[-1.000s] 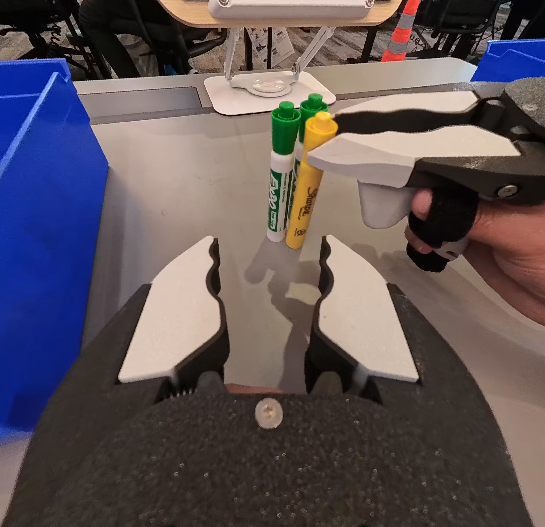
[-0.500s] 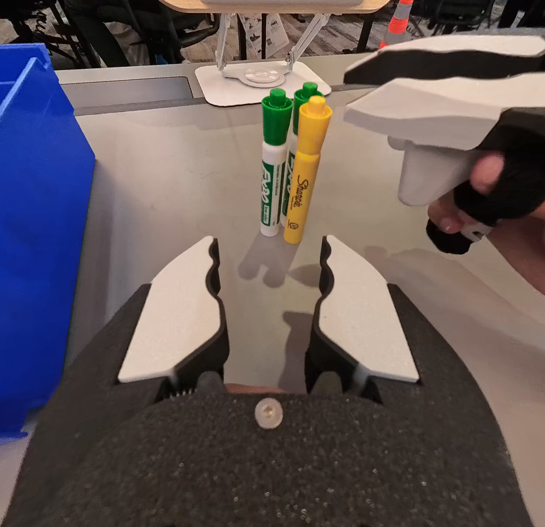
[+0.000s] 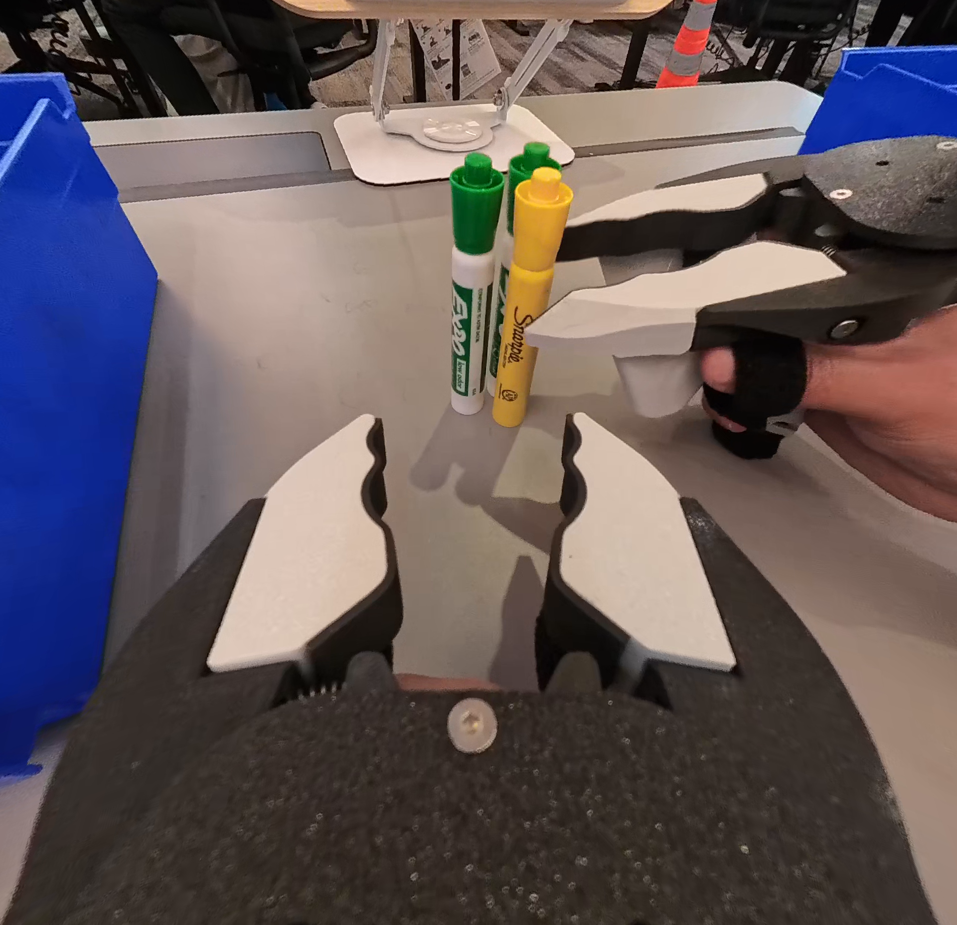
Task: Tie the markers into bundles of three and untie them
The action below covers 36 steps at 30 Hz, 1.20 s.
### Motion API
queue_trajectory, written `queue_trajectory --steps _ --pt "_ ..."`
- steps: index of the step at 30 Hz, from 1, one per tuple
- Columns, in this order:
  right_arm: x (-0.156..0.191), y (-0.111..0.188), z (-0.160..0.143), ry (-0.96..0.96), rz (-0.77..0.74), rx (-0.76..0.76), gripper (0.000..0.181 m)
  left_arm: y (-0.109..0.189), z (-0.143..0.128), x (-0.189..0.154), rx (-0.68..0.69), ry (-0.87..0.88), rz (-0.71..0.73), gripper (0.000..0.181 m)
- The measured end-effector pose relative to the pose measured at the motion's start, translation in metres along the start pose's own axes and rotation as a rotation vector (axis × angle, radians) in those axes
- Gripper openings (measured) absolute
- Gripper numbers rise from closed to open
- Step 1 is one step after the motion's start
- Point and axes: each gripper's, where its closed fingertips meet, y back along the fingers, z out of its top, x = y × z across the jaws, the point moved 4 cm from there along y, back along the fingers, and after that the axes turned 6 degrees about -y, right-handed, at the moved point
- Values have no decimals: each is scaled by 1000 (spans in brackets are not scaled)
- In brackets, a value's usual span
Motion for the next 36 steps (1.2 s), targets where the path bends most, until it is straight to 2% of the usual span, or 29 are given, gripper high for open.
queue_trajectory --steps 5,11,19,22,26,30,36 --pt "0 7 2 13 -6 15 53 -1 -1 -1 6 -8 -4 65" --pt "-2 30 5 36 -33 55 52 -8 2 0 11 -13 15 65" --pt "-16 59 0 -37 -94 17 51 -46 14 -2 44 -13 32 67" --pt "-21 59 -3 -66 -80 16 51 -53 20 2 30 -19 29 68" --pt "-24 52 -7 -86 -47 18 46 -50 30 -4 -29 -41 -92 66" --pt "-14 32 -9 -75 36 70 46 -40 36 -3 -80 -94 -188 62" --pt "-7 12 -20 24 45 178 44 -40 24 6 -15 -122 -289 60"
